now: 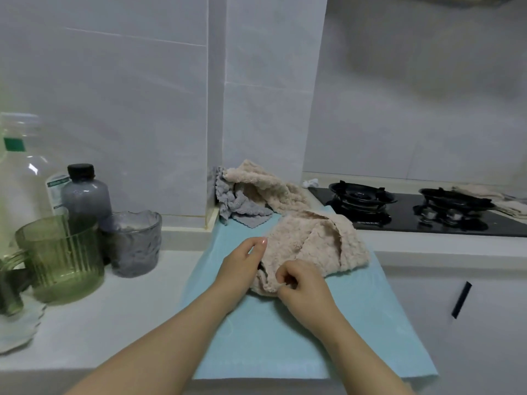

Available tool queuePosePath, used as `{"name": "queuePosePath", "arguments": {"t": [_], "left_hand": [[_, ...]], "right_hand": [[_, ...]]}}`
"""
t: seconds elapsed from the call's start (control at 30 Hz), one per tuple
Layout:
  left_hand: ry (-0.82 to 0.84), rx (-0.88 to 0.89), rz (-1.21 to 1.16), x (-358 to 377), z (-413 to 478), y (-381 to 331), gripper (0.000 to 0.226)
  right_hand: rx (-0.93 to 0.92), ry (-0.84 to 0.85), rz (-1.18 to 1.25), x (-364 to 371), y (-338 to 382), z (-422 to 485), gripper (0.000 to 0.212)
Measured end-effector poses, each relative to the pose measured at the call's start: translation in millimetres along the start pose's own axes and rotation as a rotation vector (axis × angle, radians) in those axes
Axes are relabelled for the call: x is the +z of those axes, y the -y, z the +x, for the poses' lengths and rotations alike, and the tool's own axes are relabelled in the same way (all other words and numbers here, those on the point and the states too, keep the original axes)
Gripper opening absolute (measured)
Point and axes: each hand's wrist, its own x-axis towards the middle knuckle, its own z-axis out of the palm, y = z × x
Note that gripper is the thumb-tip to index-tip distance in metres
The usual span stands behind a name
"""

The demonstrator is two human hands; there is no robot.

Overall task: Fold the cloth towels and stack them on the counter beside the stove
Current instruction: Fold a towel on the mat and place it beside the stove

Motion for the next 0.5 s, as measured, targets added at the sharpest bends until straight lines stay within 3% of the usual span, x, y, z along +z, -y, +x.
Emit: {"name": "queuePosePath", "arguments": {"t": [0.13, 0.2, 0.27, 0.37, 0.5], "left_hand": [[0.072, 0.025, -0.096, -2, 0, 0, 0.01], [0.025, 0.024, -0.199, -7, 1, 1, 0.022], [-0.041, 0.007, -0.237, -11, 2, 2, 0.03], [-0.086, -0.009, -0.216, -11, 7, 0, 0.035], [-0.236, -0.036, -0.303, -14, 13, -4, 0.032]], "right_hand": [[-0.027, 0.046, 0.107, -1, 4, -2, 0.016], [-0.007, 0.02, 0.203, -3, 6, -4, 0.014], [0.034, -0.144, 0.282, -4, 4, -3, 0.013], [0.202, -0.449, 0.149, -6, -1, 1, 0.014], [0.425, -0.503, 0.009, -8, -7, 7, 0.061]]}}
